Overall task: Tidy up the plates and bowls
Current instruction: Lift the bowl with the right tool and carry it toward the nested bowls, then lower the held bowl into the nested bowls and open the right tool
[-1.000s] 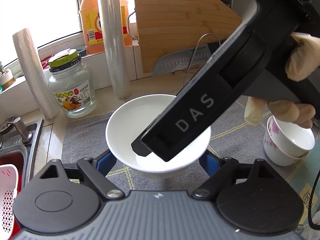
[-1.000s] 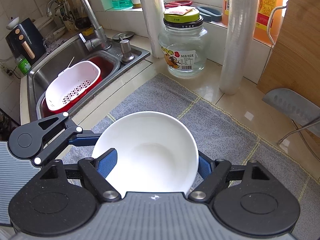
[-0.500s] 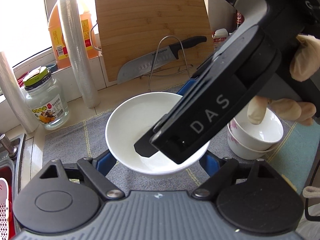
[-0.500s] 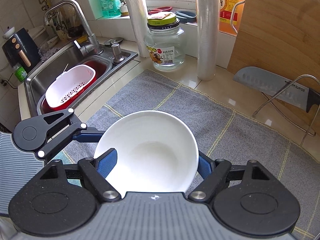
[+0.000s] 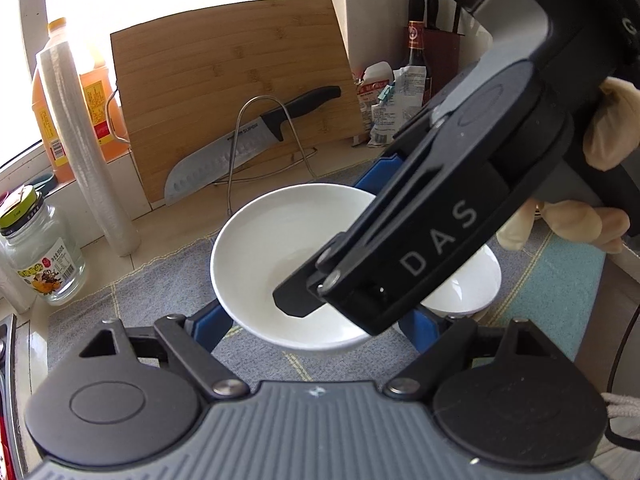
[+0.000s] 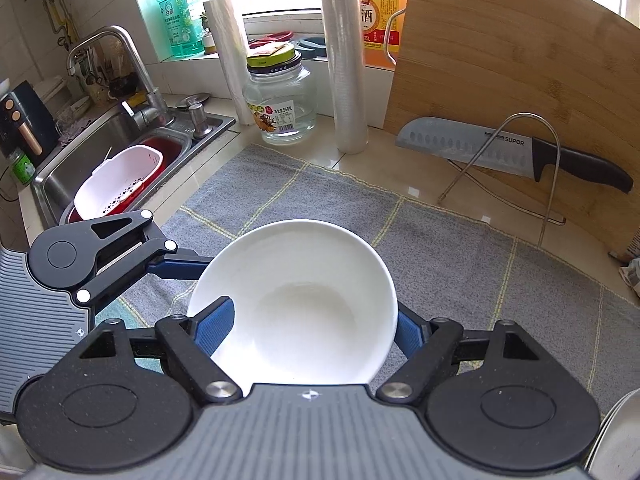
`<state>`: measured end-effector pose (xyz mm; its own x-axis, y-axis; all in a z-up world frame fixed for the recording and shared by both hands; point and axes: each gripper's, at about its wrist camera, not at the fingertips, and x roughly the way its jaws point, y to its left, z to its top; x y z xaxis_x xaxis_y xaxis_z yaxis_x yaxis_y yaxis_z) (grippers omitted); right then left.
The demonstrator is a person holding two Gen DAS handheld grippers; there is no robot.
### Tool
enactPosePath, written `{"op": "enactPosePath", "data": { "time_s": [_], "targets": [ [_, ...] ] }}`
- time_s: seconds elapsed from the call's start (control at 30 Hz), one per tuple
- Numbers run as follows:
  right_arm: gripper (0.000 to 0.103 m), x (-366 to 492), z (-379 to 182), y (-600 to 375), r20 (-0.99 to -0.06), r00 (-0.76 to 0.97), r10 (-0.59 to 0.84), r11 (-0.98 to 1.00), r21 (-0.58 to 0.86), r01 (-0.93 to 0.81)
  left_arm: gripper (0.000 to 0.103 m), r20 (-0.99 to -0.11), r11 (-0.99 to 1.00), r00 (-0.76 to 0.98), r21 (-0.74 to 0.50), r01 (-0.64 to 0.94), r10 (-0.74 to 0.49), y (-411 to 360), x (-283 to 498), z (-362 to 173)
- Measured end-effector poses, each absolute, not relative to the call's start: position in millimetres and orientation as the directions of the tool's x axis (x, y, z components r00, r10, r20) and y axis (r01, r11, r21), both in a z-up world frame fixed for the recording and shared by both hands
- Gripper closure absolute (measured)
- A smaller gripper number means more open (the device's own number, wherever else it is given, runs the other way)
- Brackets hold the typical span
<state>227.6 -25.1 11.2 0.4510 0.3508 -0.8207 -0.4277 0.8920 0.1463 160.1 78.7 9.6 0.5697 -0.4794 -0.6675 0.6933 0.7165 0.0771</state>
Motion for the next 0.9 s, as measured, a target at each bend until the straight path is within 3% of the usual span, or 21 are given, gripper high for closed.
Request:
{"op": "enactPosePath", "data": {
  "time_s": [0.9],
  "targets": [
    [0.013, 188, 9, -107, -0.832, 0.506, 0.229, 0.968, 0.137, -0.212, 0.014, -0.683, 0.556, 0.439, 0.059, 0.829, -0.584, 5, 148, 0]
  ]
}}
